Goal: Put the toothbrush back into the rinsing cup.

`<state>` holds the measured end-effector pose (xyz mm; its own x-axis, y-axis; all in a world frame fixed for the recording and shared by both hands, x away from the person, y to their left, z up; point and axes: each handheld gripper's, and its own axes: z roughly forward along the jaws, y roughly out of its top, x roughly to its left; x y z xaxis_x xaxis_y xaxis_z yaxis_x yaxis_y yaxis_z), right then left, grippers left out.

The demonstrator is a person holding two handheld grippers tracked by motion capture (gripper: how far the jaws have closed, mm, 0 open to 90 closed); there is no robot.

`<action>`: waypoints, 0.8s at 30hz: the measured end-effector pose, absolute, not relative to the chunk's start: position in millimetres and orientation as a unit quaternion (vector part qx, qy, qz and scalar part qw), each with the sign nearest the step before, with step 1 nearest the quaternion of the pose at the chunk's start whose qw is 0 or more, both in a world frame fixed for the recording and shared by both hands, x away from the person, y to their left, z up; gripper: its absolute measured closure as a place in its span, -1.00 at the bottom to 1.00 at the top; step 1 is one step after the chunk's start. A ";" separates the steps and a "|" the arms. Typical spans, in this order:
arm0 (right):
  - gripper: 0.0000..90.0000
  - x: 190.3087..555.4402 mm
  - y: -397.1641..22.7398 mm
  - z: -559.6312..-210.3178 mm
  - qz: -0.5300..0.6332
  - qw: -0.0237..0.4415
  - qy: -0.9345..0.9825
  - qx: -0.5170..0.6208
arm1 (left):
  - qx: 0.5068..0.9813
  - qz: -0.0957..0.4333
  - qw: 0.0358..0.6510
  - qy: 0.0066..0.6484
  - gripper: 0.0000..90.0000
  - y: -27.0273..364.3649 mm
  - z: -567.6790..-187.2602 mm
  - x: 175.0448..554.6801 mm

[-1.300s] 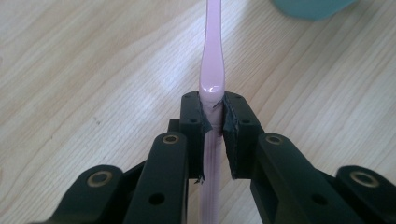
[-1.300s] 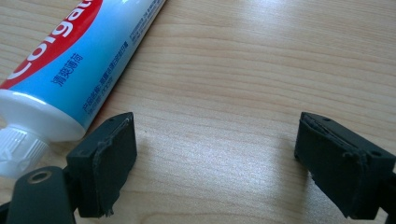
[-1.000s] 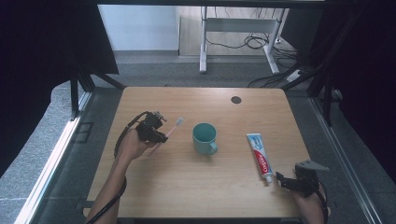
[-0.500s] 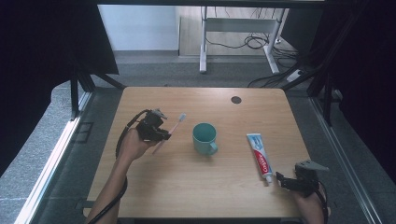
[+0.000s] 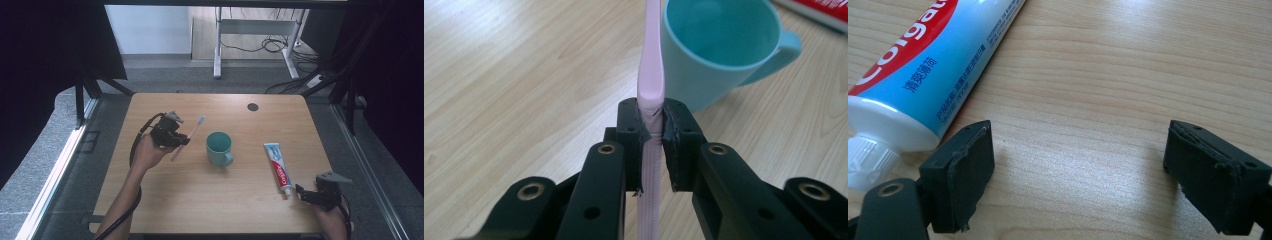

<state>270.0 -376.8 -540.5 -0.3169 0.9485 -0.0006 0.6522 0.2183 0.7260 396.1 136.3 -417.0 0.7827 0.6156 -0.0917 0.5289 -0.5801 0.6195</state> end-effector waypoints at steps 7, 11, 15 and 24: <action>-0.72 270.0 -376.8 -540.5 0.320 0.231 0.745 0.537 | 0.880 0.069 0.341 0.322 0.76 130.5 -410.4 396.7; -0.72 270.0 -376.8 -540.5 0.320 0.231 0.745 0.537 | 0.877 0.072 0.352 0.320 0.76 125.9 -406.5 397.3; -0.72 270.0 -376.8 -540.5 0.321 0.231 0.745 0.537 | 0.873 0.074 0.363 0.318 0.76 121.9 -402.4 398.1; -0.72 270.1 -376.7 -540.5 0.321 0.231 0.745 0.537 | 0.864 0.077 0.385 0.314 0.76 114.5 -394.1 399.3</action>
